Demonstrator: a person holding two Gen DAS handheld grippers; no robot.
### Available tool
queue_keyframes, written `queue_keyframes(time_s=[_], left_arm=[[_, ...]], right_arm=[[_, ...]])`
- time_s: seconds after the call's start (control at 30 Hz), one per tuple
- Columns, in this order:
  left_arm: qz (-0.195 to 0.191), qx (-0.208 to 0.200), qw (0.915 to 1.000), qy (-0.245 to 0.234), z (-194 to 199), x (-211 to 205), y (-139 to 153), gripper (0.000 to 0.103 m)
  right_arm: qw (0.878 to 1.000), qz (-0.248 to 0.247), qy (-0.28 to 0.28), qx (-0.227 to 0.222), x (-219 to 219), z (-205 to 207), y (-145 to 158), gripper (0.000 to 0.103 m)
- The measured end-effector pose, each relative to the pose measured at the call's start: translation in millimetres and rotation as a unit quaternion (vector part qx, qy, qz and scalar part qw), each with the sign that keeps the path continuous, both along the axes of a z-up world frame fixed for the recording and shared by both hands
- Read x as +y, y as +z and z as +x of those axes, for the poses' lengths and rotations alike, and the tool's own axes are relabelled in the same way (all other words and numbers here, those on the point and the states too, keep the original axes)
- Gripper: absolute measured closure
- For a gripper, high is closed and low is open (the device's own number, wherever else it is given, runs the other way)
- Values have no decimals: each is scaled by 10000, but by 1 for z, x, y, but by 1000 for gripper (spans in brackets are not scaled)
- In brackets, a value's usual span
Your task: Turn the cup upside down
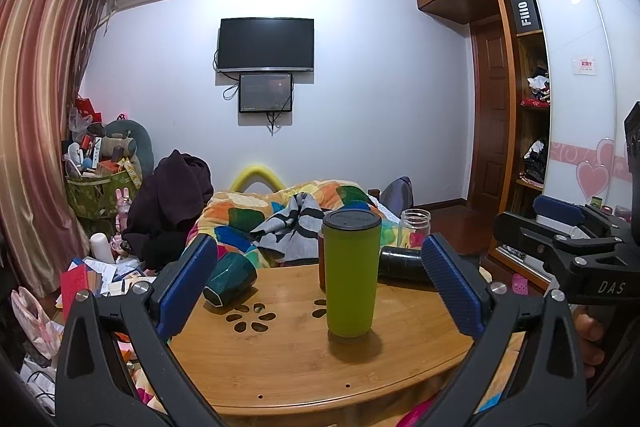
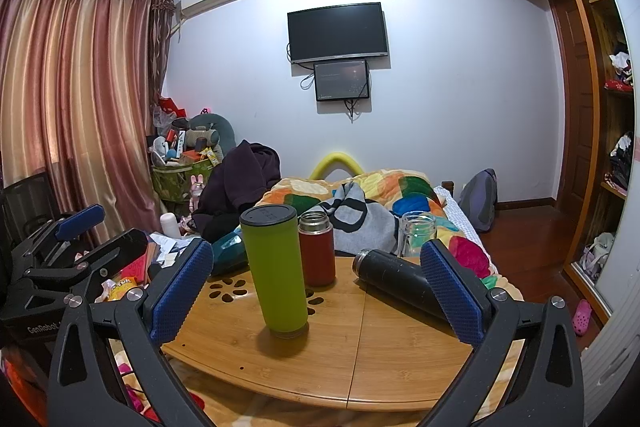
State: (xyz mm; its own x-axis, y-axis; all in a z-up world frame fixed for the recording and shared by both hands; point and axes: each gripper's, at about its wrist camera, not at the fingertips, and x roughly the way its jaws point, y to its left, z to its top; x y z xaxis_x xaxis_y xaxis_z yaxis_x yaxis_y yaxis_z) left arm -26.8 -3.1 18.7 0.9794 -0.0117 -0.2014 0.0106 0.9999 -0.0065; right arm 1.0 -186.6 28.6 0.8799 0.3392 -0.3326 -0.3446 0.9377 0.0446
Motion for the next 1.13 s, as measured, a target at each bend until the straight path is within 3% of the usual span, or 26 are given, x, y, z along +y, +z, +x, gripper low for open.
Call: queue_keyframes(time_s=[1.13], left_arm=[[-21,42,9998,-185,0,-3,0,0]], right_arm=[[10000,-10,-37,80,-2,0,1,0]])
